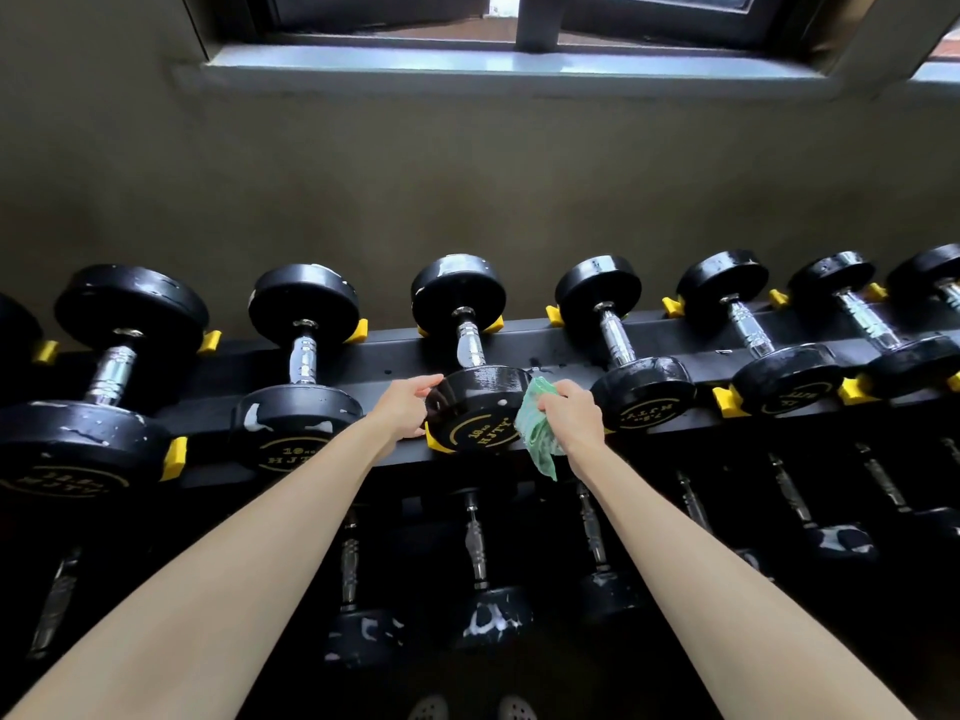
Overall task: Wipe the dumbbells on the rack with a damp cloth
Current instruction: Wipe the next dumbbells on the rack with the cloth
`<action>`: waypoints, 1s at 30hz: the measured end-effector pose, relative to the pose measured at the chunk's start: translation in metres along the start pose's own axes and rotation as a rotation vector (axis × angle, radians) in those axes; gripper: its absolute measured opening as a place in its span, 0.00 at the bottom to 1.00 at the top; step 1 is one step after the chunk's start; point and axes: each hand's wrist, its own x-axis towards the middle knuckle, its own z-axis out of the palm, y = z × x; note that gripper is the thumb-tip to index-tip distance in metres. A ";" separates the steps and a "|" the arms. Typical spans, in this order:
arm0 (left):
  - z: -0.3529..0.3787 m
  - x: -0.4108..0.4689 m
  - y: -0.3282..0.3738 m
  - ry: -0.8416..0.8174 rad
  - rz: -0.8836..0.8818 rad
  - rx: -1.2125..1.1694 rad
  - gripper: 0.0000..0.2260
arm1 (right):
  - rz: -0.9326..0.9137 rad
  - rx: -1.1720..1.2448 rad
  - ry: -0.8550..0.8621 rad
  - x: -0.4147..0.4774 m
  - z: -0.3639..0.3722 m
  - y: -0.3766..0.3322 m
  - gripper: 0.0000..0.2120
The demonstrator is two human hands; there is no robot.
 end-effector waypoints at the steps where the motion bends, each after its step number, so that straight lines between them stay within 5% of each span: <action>1: 0.000 -0.001 0.001 -0.012 0.004 -0.008 0.27 | -0.026 -0.024 0.006 0.000 0.002 -0.003 0.05; 14: -0.022 -0.007 -0.015 -0.153 -0.084 -0.403 0.32 | -0.276 -0.264 -0.122 -0.029 0.074 -0.040 0.11; 25: -0.014 0.003 -0.009 0.036 -0.097 -0.361 0.29 | 0.015 0.874 -0.085 -0.002 -0.011 -0.019 0.05; 30: -0.001 0.007 0.000 0.074 -0.011 -0.213 0.27 | -0.028 1.061 -0.030 0.010 -0.017 -0.009 0.09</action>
